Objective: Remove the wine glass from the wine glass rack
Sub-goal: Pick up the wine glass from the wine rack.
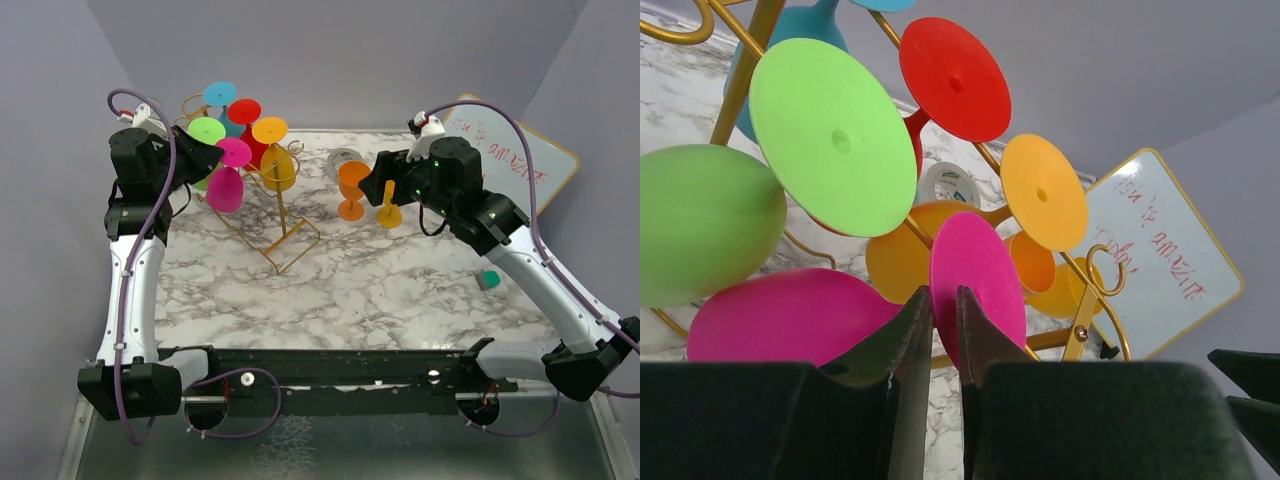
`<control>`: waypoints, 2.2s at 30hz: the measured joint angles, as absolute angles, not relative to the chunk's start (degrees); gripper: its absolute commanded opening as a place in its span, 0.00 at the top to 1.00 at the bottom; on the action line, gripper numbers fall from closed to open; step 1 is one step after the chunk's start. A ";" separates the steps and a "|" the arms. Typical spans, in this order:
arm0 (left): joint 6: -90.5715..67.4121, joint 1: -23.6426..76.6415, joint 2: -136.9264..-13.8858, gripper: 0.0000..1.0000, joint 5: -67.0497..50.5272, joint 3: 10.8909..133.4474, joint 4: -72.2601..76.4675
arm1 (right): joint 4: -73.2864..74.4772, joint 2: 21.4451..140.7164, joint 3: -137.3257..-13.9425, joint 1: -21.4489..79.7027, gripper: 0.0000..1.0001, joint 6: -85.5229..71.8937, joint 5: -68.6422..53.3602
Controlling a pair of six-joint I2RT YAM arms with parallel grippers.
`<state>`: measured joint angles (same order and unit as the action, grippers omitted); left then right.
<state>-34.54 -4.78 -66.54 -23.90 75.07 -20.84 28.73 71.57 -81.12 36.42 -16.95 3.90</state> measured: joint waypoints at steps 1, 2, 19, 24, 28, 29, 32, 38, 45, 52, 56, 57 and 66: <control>-34.68 -4.78 -66.52 0.87 -23.90 75.07 -20.82 | 28.71 71.57 -81.10 36.42 0.14 -16.97 3.90; -34.74 -4.78 -66.52 0.87 -23.90 75.07 -20.78 | 28.67 71.57 -81.06 36.42 0.14 -16.99 3.86; -40.21 -4.78 -63.92 1.00 -24.03 74.15 -19.66 | 28.32 71.57 -80.60 36.42 0.14 -17.56 3.31; -43.48 -4.78 -63.57 1.00 -24.69 73.32 -19.20 | 28.32 71.55 -80.60 36.42 0.14 -17.65 3.11; -45.78 -4.78 -63.57 1.00 -25.21 72.58 -18.61 | 28.32 71.57 -80.60 36.42 0.14 -17.96 3.05; -46.33 -4.78 -63.55 1.00 -25.36 72.36 -18.37 | 28.32 71.55 -80.60 36.42 0.14 -17.98 3.05; -47.81 -4.82 -63.53 1.00 -25.54 71.81 -17.74 | 28.29 71.55 -80.60 36.42 0.14 -18.00 3.05; -49.39 -4.86 -63.22 1.00 -25.50 71.55 -17.43 | 28.29 71.57 -80.60 36.42 0.14 -18.00 2.96; -52.36 -4.86 -61.95 1.00 -25.04 71.40 -17.45 | 28.29 71.55 -80.51 36.42 0.14 -18.02 2.92; -54.33 -4.86 -60.40 1.00 -23.05 70.83 -18.59 | 28.29 71.55 -80.51 36.42 0.14 -18.06 2.90; -54.41 -4.86 -59.81 1.00 -21.39 70.83 -19.55 | 28.29 71.57 -80.49 36.42 0.14 -18.06 2.90; -54.39 -4.86 -59.79 1.00 -21.02 70.83 -19.64 | 28.29 71.57 -80.49 36.42 0.14 -18.06 2.90; -54.39 -4.86 -59.42 1.00 -19.46 70.85 -20.78 | 28.29 71.57 -80.49 36.42 0.14 -18.06 2.90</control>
<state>-54.39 -4.86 -59.42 -19.46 70.85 -20.78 28.29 71.57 -80.49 36.42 -18.06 2.90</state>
